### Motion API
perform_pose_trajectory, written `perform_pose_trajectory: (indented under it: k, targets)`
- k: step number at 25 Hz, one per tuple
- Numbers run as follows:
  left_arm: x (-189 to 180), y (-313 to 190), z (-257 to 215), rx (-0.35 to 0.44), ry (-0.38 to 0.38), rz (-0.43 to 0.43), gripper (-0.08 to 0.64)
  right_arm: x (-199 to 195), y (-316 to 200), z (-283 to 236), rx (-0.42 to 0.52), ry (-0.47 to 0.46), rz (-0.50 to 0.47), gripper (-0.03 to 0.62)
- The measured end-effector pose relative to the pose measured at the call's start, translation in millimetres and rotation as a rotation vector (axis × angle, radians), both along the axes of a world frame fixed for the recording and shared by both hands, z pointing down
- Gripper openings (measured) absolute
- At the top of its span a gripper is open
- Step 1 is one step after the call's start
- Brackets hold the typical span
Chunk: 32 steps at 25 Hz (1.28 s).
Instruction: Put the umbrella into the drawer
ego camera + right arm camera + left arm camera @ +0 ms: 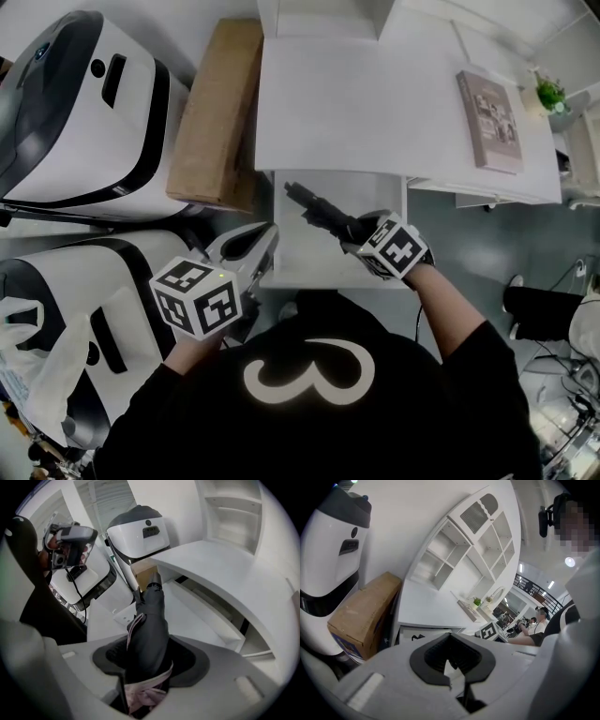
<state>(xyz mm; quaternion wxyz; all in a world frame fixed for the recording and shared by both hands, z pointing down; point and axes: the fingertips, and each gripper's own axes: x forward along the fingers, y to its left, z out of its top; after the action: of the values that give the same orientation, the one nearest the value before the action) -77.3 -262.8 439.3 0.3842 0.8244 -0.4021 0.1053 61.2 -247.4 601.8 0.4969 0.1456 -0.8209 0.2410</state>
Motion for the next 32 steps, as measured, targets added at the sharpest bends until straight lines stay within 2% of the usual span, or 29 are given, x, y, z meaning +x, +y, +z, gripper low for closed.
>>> perform_pose_trajectory:
  k: [10,14,18,24,32]
  targets:
    - [-10,-9,22,-0.055,-0.018,-0.044,0.009,1,-12,80,-0.043,0.126,-0.066,0.230]
    - [-15,-10,30,-0.074,-0.028,-0.065,0.009,2,-12,104,-0.072,0.138,-0.077,0.230]
    - [-19,-12,35,-0.087,-0.029,-0.091,0.009,-2,-24,117,-0.012,0.148,-0.138,0.230]
    - [-23,-10,43,-0.108,-0.034,-0.112,0.009,-2,-21,136,0.010,0.166,-0.184,0.236]
    - [-27,-10,47,-0.117,-0.040,-0.115,0.009,2,-24,152,0.001,0.196,-0.170,0.268]
